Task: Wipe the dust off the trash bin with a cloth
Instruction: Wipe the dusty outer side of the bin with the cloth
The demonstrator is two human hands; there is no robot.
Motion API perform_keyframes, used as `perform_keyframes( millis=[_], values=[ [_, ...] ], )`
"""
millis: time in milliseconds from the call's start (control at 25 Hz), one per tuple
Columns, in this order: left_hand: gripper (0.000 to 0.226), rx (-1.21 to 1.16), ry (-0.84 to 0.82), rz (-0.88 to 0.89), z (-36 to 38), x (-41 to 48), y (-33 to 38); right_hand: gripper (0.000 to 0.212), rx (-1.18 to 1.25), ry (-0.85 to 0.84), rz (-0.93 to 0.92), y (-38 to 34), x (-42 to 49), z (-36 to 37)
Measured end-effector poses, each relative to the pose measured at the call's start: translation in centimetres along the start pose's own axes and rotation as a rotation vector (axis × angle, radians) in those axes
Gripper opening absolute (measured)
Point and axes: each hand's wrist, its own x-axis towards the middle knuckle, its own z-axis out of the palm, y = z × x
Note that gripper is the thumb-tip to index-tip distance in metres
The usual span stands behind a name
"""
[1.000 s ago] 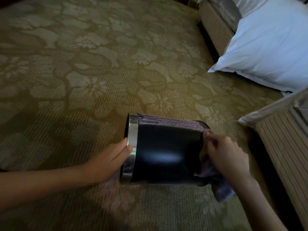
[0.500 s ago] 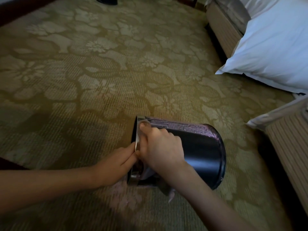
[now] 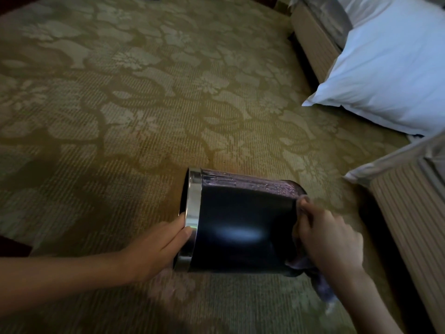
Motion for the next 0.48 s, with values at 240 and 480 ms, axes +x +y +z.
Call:
perform_keyframes(
  millis=[240, 480],
  values=[
    [0.044, 0.007, 0.007, -0.015, 0.0, 0.4, -0.3, 0.027, 0.024, -0.068, -0.066, -3.6, 0.2, -0.5],
    [0.045, -0.109, -0.009, 0.015, -0.7, 0.2, 0.0, 0.028, 0.072, -0.108, -0.55, -15.2, -2.2, -0.2]
  ],
)
